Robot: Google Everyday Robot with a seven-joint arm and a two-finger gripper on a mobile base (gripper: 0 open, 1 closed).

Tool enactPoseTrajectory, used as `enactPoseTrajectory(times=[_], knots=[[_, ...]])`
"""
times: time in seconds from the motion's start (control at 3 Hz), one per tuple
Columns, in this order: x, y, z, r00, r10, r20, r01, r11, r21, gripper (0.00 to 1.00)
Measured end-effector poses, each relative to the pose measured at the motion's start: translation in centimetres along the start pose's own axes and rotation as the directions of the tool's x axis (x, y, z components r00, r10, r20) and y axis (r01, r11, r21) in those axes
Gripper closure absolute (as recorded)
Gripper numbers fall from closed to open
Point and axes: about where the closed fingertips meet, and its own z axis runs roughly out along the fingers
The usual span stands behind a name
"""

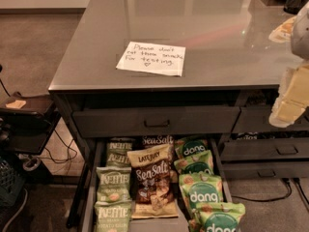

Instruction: Pick brown chip bag from middle drawer and place on counter

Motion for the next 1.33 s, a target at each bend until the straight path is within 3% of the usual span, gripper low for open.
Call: enactPoseTrajectory(times=[0.33, 0.67, 1.33], knots=[[-0.1, 0.1, 0.1, 1.000, -0.002, 0.011, 0.002, 1.0000, 0.005, 0.00], [-0.9, 1.7, 2.7, 0.997, -0.007, 0.079, 0.007, 1.0000, -0.002, 0.00], [-5.3, 8.4, 13.1, 0.968, -0.043, 0.247, 0.055, 0.9974, -0.046, 0.00]])
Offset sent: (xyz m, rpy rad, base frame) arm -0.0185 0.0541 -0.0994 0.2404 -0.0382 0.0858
